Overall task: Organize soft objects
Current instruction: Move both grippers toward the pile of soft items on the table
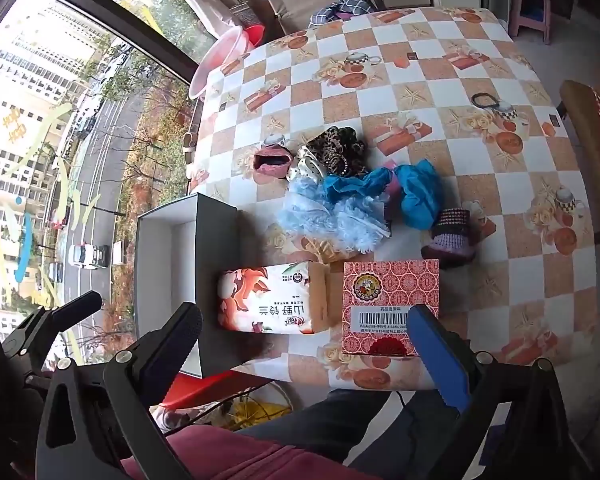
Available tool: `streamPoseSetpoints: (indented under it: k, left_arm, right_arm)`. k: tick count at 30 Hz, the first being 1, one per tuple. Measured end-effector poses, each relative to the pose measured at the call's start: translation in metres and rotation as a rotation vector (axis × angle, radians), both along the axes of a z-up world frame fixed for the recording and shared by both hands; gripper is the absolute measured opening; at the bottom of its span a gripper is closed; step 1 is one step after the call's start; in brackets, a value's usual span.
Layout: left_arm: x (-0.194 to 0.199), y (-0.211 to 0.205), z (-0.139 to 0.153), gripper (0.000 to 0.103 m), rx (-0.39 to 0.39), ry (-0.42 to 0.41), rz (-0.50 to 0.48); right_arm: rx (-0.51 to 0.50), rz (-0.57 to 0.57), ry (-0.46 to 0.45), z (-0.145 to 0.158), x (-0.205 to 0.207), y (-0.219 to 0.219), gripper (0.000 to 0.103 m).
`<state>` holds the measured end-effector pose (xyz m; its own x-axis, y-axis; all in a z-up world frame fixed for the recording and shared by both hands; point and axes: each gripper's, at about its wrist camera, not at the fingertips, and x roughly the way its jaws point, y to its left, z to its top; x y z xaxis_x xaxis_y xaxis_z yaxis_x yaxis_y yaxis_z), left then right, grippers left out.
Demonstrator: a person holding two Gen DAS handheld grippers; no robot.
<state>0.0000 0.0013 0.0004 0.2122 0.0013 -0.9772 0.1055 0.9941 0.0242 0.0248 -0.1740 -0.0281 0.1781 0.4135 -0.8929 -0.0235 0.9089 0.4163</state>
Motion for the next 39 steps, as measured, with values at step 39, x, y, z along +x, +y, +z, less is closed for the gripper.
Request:
streamPoseSetpoints:
  k: [39]
  left_arm:
    - [0.019,0.047,-0.024,0.103,-0.185,0.006,0.182]
  right_arm:
    - [-0.073,-0.135,0.113,-0.016,-0.018,-0.040,0.103]
